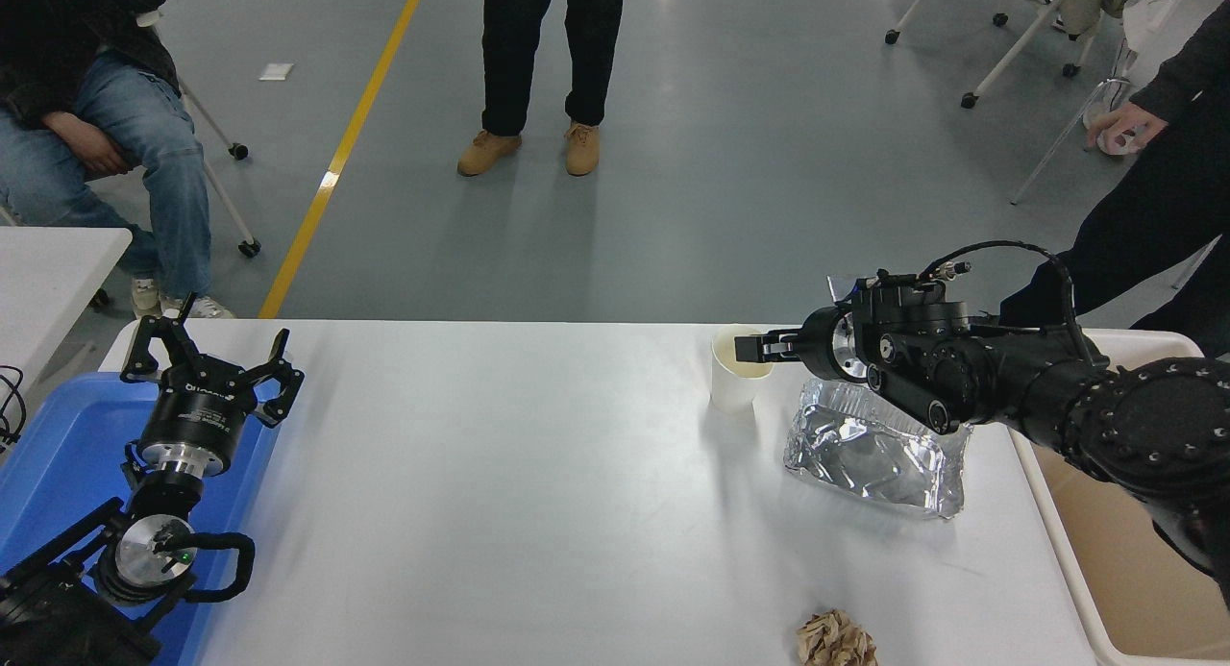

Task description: Clean the table surface

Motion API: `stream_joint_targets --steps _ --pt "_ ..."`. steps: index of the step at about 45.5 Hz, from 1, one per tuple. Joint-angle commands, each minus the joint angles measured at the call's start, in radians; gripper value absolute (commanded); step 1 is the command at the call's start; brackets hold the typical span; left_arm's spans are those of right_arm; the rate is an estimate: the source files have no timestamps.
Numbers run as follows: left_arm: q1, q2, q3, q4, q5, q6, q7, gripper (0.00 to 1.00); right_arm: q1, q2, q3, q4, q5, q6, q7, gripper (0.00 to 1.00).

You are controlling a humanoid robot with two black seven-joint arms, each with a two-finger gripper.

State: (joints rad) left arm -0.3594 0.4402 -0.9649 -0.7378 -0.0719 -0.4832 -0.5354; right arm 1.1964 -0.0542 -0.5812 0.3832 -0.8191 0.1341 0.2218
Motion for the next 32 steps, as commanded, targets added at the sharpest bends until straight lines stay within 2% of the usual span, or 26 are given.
stream_joint_targets --steps 1,18,32 --pt "0.000 0.000 0.000 0.000 0.000 0.000 0.000 0.99 -0.021 0.002 0.000 -0.014 0.000 -0.005 0.008 0.83" --pt "0.000 0.000 0.000 0.000 0.000 0.000 0.000 0.99 -0.083 0.054 0.000 -0.112 0.000 -0.025 0.036 0.82" --pt "0.000 0.000 0.000 0.000 0.000 0.000 0.000 0.99 -0.081 0.054 0.001 -0.116 0.000 -0.030 0.039 0.81"
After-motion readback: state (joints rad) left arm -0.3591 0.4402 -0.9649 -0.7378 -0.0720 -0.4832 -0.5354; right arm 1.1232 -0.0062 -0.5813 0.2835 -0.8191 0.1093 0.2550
